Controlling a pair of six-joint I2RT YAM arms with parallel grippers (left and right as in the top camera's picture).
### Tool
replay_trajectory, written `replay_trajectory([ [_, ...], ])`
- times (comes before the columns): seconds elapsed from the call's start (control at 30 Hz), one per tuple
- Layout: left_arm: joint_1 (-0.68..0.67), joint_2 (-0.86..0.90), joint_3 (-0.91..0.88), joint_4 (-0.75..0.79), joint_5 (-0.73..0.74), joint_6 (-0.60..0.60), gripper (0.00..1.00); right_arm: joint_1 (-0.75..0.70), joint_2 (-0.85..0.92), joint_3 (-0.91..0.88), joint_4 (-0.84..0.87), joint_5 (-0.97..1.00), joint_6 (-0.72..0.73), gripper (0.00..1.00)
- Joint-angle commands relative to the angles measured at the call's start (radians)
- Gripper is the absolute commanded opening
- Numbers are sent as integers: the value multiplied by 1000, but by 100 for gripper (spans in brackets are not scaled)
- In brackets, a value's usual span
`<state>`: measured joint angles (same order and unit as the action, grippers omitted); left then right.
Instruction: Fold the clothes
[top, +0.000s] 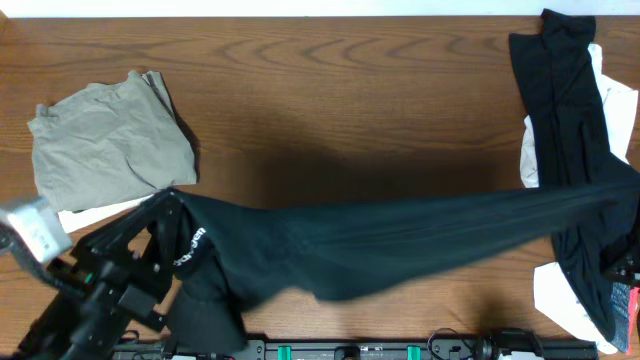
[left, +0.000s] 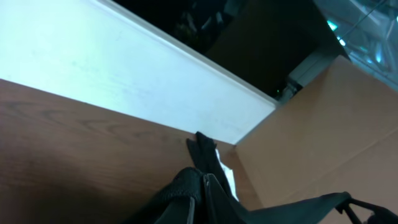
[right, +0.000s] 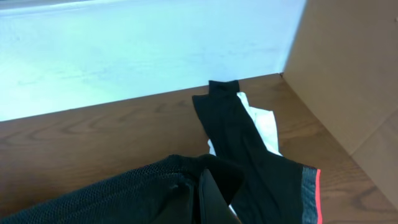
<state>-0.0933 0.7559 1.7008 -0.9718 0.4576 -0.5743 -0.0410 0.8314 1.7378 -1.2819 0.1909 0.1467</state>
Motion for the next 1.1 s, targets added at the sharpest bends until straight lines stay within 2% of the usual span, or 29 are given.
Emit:
replay_trajectory([
  [0.0,6,84,4,7,2,40,6,-8,77,1,6,37,17,1],
  [0.2,6,329,3,20,3,76,6,-8,311,-8,15,36,25,1],
  [0.33,6,536,3,87,3,124,6,-8,518,-8,69,16,24,1],
  [0.47,6,750,3,278,31,129,6,-8,745,-6,253,14,-2,1],
  [0.57,27,873,37,462,131,129,6,-16,839,37,331,14,3,1],
  [0.67,61,927,136,529,145,126,6,-40,859,147,341,16,25,1],
  [0.77,93,930,257,519,169,142,6,-74,855,273,328,15,20,1],
  [0.9,128,907,383,419,251,145,6,-107,855,412,204,14,21,1],
  [0.97,132,883,390,338,254,153,6,-109,855,428,133,14,20,1],
  [1.07,122,867,390,133,254,227,6,-109,858,415,-10,14,21,1],
])
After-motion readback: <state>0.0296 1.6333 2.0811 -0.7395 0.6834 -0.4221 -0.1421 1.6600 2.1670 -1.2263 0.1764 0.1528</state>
